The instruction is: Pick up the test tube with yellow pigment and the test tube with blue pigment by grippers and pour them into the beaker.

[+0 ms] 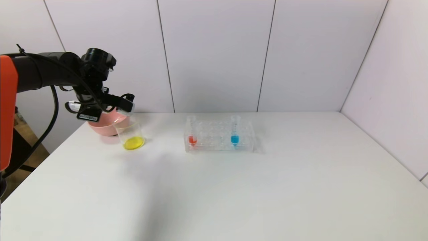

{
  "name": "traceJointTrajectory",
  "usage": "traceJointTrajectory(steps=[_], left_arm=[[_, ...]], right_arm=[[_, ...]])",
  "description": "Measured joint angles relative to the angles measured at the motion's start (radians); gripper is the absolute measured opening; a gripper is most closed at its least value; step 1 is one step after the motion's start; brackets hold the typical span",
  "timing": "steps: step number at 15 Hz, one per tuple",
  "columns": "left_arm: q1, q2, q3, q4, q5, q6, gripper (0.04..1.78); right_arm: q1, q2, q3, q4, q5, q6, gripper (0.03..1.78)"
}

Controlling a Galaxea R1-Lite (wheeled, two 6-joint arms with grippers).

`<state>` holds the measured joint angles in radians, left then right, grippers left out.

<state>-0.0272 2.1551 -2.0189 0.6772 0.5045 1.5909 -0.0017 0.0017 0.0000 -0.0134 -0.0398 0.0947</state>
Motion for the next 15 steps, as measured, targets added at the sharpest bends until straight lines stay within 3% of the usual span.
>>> traceJointTrajectory(steps=[10, 13, 15], left_arm=[[0.008, -0.013, 0.000, -0.011, -0.022, -0.013, 0.54], [0.030, -0.042, 0.000, -0.033, -0.140, -0.134, 0.54], [0.057, -0.069, 0.000, -0.049, -0.268, -0.261, 0.54]], right_arm=[[0.000, 0.000, 0.000, 0.000, 0.000, 0.000, 1.71], [0.000, 0.000, 0.000, 0.000, 0.000, 0.001, 1.71], [0.000, 0.000, 0.000, 0.000, 0.000, 0.000, 1.71]])
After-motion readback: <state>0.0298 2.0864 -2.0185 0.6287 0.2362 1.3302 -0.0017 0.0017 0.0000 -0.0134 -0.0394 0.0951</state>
